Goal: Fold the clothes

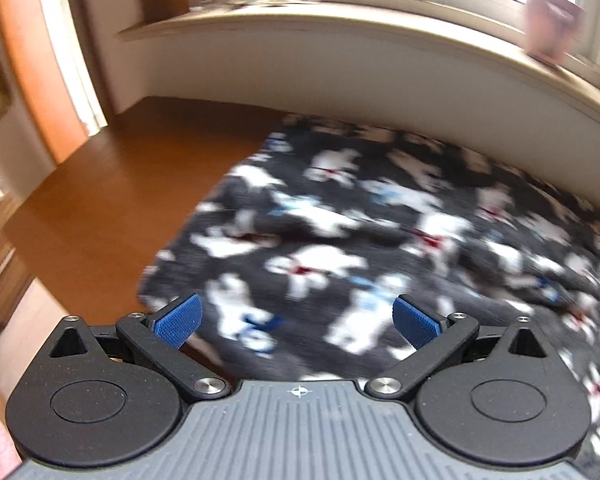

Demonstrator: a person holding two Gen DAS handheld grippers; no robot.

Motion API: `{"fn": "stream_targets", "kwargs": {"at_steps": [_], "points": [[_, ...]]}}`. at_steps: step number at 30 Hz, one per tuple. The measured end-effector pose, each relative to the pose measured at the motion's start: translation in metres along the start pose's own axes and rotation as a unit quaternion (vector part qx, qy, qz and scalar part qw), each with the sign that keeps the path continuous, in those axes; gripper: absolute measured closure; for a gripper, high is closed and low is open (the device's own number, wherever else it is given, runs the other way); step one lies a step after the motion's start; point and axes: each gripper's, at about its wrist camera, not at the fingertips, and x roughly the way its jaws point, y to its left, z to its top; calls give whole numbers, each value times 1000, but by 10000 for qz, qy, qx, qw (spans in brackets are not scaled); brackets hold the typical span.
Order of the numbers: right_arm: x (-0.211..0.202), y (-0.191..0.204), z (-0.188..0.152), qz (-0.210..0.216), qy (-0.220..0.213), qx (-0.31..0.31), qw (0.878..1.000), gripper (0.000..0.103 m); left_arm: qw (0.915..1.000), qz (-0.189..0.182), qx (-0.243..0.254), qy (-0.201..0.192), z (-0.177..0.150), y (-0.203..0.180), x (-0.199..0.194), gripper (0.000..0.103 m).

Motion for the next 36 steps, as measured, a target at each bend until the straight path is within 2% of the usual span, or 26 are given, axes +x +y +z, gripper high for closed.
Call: {"fn": "stream_targets", "kwargs": {"at_steps": [2, 5, 10, 12, 19, 23, 28, 32, 36], "points": [[-2, -9, -1, -150, -12, 114, 9998, 9, 9995, 288, -91, -46, 6, 18, 7, 0], [-3, -15, 0, -233, -28, 222, 9995, 11, 9990, 370, -245, -54, 13, 38, 14, 0], [4, 5, 14, -183, -63, 33, 9998, 13, 9992, 194, -286, -224, 34, 48, 14, 0], [12, 26, 30, -122, -143, -200, 9996, 13, 9993, 96, -212, -304, 48, 47, 18, 0], [49, 82, 89, -175, -455, -539, 9974, 17, 9980, -186, 342, -493, 117, 15, 65, 0], [96, 109, 129, -408, -477, -841, 9945, 17, 9976, -241, 463, -457, 148, -1, 102, 0], [146, 124, 150, -713, -462, -1024, 9911, 17, 9970, -449, 545, -322, 168, -14, 146, 0], [185, 127, 167, -772, -441, -1075, 9902, 18, 9959, -463, 741, -220, 176, -28, 178, 1], [206, 129, 181, -810, -475, -1161, 9888, 19, 9950, -443, 889, -100, 178, -38, 199, 3]]}}
